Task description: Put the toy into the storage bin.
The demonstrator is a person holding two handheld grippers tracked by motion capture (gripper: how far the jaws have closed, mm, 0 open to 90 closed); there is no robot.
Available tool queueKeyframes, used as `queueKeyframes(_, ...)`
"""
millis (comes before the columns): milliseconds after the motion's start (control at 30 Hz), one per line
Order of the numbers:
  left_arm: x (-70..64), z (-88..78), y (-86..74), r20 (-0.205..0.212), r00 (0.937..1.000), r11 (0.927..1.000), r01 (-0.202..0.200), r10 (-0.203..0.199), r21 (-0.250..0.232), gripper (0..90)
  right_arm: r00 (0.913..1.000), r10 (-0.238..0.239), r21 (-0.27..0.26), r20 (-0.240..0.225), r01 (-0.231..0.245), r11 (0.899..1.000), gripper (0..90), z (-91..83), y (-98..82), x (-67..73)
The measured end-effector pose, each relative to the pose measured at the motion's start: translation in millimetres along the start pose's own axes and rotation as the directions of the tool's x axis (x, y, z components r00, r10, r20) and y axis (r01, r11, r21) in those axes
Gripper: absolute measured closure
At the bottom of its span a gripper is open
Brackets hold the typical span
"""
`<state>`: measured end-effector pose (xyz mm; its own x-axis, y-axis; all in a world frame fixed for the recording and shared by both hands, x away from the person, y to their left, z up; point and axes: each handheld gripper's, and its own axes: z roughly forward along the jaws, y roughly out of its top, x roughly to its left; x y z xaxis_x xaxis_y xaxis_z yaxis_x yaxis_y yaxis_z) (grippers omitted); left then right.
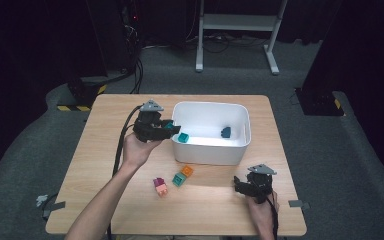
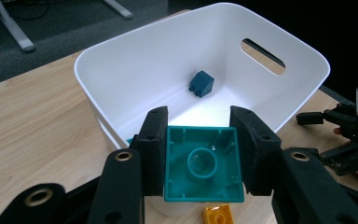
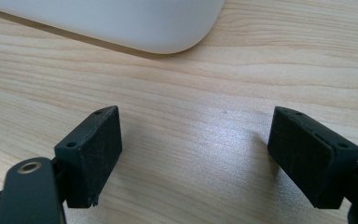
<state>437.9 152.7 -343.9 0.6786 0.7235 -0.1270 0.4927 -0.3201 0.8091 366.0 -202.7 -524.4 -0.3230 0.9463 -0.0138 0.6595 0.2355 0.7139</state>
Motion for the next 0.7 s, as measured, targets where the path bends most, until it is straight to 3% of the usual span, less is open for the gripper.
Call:
queueKeyframes(300,-1.6,8.9,10.4,0.017,0.9999,1.0,0.002,-0.002,0.0,58.2,1.0,0.0,0.0,0.0,0.0,1.0,17.3,0.0,0.0,0.0)
queueKeyframes(467,0.6,14.1,14.9,0.037,0.9983,0.9989,0.046,-0.046,-0.011,58.2,1.0,-0.001,0.0,0.0,0.001,1.0,17.3,0.0,0.0,0.0)
queueKeyframes(700,-0.8,23.4,19.8,0.035,0.9985,0.9991,0.043,-0.043,-0.005,58.1,1.0,-0.001,0.001,0.0,0.001,1.0,17.3,0.0,0.0,-0.1)
